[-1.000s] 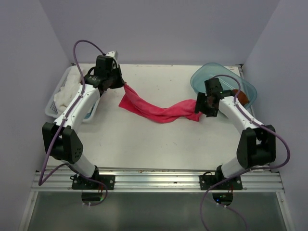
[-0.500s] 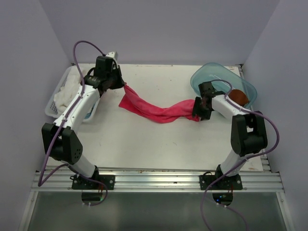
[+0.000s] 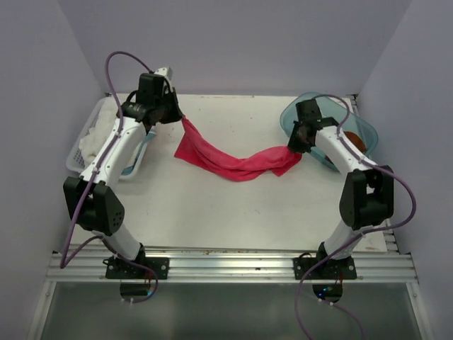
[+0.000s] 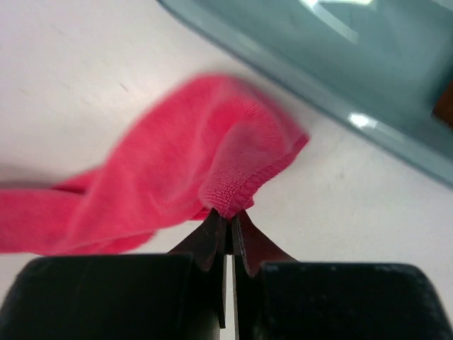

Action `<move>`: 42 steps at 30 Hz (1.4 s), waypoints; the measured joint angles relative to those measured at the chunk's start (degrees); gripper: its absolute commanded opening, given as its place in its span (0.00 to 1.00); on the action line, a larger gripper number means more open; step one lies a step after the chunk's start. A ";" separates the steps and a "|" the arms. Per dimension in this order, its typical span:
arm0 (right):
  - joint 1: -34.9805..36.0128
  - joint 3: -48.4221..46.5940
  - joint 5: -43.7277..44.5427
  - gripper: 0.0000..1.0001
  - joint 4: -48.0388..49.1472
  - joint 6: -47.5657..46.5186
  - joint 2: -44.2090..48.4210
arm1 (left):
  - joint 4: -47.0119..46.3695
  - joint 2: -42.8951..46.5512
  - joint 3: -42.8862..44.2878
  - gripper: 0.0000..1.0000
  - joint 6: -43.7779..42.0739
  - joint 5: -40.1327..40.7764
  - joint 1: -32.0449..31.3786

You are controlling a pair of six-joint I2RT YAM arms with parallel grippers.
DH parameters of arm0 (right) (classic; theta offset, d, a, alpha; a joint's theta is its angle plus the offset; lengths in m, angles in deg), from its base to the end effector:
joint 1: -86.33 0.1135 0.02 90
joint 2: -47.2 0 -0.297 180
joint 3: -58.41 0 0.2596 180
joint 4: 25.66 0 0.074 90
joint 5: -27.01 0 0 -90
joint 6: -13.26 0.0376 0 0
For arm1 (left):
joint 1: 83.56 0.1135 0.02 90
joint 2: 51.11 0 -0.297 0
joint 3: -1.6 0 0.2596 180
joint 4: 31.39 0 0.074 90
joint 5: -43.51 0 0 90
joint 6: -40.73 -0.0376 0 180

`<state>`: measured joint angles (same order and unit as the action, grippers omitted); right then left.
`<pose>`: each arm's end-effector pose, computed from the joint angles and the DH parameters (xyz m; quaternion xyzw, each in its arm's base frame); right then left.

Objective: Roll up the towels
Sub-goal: Flatten the towel

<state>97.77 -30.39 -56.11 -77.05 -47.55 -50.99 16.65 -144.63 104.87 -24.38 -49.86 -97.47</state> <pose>0.3663 0.0695 0.2680 0.1640 0.9520 0.0330 0.2563 0.3699 -0.0939 0.3848 -0.0733 0.8966 -0.1698 0.4024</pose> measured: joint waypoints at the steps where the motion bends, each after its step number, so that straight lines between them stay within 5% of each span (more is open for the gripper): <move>1: -0.35 -3.41 0.07 0.00 -1.11 -0.33 0.00 | 0.92 -1.77 3.56 0.00 0.00 -0.61 0.46; 7: -5.38 -24.13 -0.37 0.00 -3.37 -1.36 1.29 | 4.17 -13.05 30.60 0.00 0.04 -4.07 4.70; 12: -9.79 -26.58 -0.44 0.00 -5.25 -1.36 8.55 | 3.23 -11.26 35.89 0.00 1.09 -7.74 9.55; 22: -10.73 3.19 -0.83 0.00 -4.68 0.02 30.40 | -4.35 10.88 -6.14 0.02 1.55 -9.90 13.84; 24: -10.75 11.85 -1.07 0.08 -5.38 0.55 33.73 | -4.31 13.57 -14.64 0.28 1.46 -10.03 13.79; 25: -10.75 16.24 -1.25 0.17 -5.49 0.96 35.19 | -4.48 14.78 -19.19 0.43 1.25 -10.01 13.79; 26: -10.73 20.02 -1.29 0.36 -6.16 1.44 36.33 | -3.87 15.56 -23.06 0.57 1.18 -9.92 13.79; 28: -10.75 26.73 -1.18 0.51 -8.04 2.54 38.10 | -3.13 16.22 -29.14 0.65 1.42 -9.92 13.79; 32: -10.75 31.87 -0.28 0.57 -12.17 3.76 40.52 | -0.98 16.31 -33.75 0.67 1.46 -9.73 13.79; 38: -10.75 28.70 1.77 0.44 -11.89 3.26 41.59 | -0.44 18.25 -33.11 0.52 0.57 -5.73 13.79; 42: -10.75 28.33 1.73 0.40 -11.26 2.84 41.40 | -0.85 19.21 -34.14 0.54 0.39 -3.61 13.73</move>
<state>87.02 -2.06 -54.39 -88.30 -44.70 -9.59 15.80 -125.41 70.73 -23.99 -53.47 -83.74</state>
